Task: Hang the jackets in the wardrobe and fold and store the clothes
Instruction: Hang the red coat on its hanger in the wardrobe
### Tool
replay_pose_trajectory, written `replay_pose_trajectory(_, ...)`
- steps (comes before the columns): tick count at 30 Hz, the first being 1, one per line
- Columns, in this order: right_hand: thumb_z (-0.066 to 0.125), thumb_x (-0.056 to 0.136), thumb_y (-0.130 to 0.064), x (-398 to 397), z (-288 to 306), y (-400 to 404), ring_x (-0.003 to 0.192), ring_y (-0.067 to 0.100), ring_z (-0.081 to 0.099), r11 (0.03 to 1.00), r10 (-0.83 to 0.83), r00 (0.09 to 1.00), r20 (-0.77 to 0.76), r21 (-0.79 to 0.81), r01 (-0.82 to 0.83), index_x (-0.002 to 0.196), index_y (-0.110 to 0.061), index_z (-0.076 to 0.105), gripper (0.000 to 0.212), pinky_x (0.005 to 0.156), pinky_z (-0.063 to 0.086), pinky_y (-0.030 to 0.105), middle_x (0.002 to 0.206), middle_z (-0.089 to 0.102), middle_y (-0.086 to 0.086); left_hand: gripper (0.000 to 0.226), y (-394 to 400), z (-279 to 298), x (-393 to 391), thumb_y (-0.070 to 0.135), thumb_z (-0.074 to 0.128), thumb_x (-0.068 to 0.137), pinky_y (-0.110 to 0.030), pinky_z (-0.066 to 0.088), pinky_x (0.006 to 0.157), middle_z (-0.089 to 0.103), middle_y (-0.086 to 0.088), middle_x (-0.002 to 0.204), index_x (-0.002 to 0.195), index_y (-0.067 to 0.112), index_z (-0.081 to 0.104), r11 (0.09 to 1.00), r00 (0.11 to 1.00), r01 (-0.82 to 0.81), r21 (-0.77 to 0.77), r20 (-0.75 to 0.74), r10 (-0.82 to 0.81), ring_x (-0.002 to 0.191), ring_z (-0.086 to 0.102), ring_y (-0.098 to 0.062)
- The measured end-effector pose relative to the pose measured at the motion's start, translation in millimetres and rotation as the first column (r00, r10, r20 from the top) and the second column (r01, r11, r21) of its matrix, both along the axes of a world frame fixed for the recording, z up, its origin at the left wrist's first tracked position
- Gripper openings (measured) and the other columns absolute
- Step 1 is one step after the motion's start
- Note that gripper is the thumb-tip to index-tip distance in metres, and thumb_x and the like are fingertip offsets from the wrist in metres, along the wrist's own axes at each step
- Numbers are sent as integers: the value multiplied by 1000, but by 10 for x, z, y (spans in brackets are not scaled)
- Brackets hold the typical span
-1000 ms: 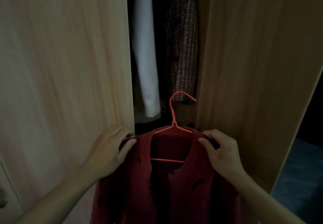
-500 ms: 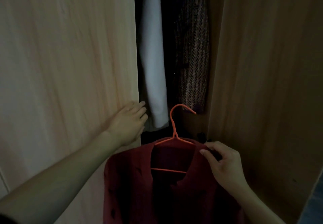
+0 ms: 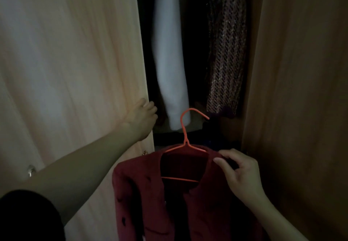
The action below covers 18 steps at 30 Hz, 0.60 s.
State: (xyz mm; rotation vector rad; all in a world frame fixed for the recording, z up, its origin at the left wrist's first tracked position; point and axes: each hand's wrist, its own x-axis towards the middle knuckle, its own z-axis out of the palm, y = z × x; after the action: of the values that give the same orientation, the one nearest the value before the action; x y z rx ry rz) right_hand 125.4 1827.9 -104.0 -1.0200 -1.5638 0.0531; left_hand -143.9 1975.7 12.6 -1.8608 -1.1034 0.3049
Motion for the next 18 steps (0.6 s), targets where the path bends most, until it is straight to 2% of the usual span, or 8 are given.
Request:
replay_pose_trajectory(3, 73, 84, -12, 53, -25, -80, 76, 9, 69, 999, 38, 999, -17, -15, -38, 91, -17, 76, 9, 65, 56, 26, 82, 69, -12, 31, -229, -18, 125, 24, 47, 92, -42, 28, 108, 53, -2, 121, 117, 19, 64, 1000, 999, -6, 14, 45, 5, 124, 41, -26)
replay_pose_trajectory(6, 76, 82, -9, 85, -13, -218, 81, 4, 68, 1000, 15, 999, -32, -11, -15, 93, -25, 73, 20, 66, 56, 23, 85, 69, -16, 34, -516, -42, 77, 22, 44, 94, -44, 26, 109, 49, -6, 132, 124, 17, 60, 999, 998, -45, -1, 45, 45, 136, 34, -28)
replay_pose_trajectory(8, 76, 81, -8, 60, -3, -300, 81, 3, 68, 1000, 10, 1000, -26, -5, -10, 93, -23, 73, 19, 67, 57, 25, 86, 69, -17, 40, -742, -66, -16, 18, 36, 95, -44, 27, 109, 50, -8, 136, 126, 14, 61, 1000, 998, 3, 9, 56, -4, 141, 31, -29)
replay_pose_trajectory(10, 76, 81, -8, -10, 7, -396, 81, 4, 68, 1000, 10, 1000, -24, 0, -10, 92, -19, 74, 15, 68, 57, 26, 86, 69, -15, 54, -997, -69, -87, 15, 23, 85, -41, 36, 101, 63, -6, 120, 107, 16, 73, 991, 989, 121, 64, 81, -126, 132, 48, -28)
replay_pose_trajectory(12, 76, 82, -8, -92, 11, -525, 81, 5, 68, 1000, 5, 1000, -17, 5, -5, 92, -15, 75, 13, 68, 56, 26, 86, 69, -14, 57, -1226, -75, -194, 16, 21, 74, -40, 35, 89, 70, -6, 95, 81, 15, 77, 969, 965, 237, 71, 97, -243, 110, 64, -29)
replay_pose_trajectory(14, 77, 81, -8, -170, 34, -683, 82, 3, 68, 1000, -11, 1000, -13, 20, 12, 94, -12, 75, 13, 69, 56, 22, 87, 69, -14, 48, -1435, -96, -334, 20, 29, 75, -41, 33, 88, 70, -6, 92, 81, 17, 77, 973, 975, 216, 78, 37, -219, 106, 64, -28)
replay_pose_trajectory(16, 78, 80, -7, -263, 82, -840, 83, 0, 67, 999, -29, 999, -13, 37, 30, 94, -12, 75, 15, 70, 53, 15, 87, 69, -15, 34, -1688, -115, -512, 24, 46, 78, -44, 39, 90, 68, -3, 101, 92, 21, 77, 977, 981, 193, 89, -10, -193, 114, 60, -26)
replay_pose_trajectory(18, 78, 79, -7, -363, 140, -976, 83, -1, 66, 998, -32, 999, 0, 55, 32, 94, -12, 75, 16, 72, 50, 11, 88, 68, -16, 24, -1921, -136, -667, 24, 56, 80, -44, 44, 90, 67, -3, 105, 95, 20, 75, 980, 983, 181, 83, 6, -182, 117, 57, -26)
